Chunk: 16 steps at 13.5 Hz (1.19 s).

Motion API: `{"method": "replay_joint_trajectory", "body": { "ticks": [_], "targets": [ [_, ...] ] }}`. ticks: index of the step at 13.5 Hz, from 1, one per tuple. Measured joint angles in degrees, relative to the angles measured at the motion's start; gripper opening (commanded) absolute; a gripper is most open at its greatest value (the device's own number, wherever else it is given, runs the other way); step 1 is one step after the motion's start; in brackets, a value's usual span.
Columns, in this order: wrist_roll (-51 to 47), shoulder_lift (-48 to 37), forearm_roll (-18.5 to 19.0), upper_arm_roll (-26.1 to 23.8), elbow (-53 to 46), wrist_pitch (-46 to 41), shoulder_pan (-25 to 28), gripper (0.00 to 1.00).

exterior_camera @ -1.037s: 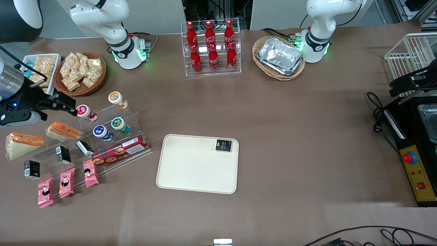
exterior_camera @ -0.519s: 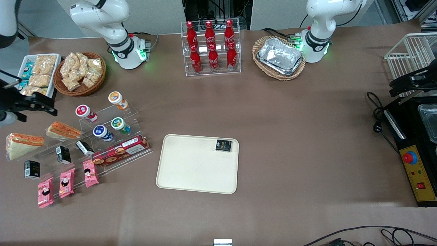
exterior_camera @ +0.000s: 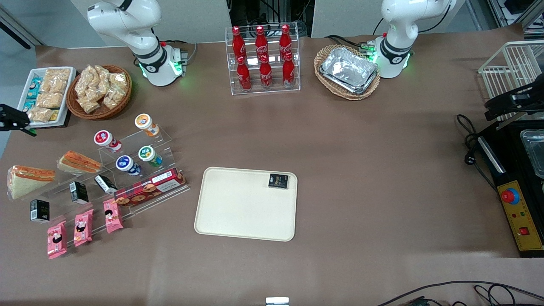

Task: Place sandwich on tray
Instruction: 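Move the right gripper over the wrapped triangle sandwiches on the rack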

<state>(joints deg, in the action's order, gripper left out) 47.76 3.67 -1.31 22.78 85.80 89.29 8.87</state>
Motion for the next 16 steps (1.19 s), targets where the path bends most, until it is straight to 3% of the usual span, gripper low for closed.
{"method": "replay_joint_trajectory", "body": {
  "ticks": [4,10,16],
  "targets": [
    [17.6,2.3,0.0,4.2,0.1,3.8,-0.2,1.00],
    [53.2,6.8,-3.0,4.6,0.2,10.9,-5.2,1.00],
    [74.0,9.4,-6.0,4.6,0.3,14.4,-9.3,1.00]
  ]
}}
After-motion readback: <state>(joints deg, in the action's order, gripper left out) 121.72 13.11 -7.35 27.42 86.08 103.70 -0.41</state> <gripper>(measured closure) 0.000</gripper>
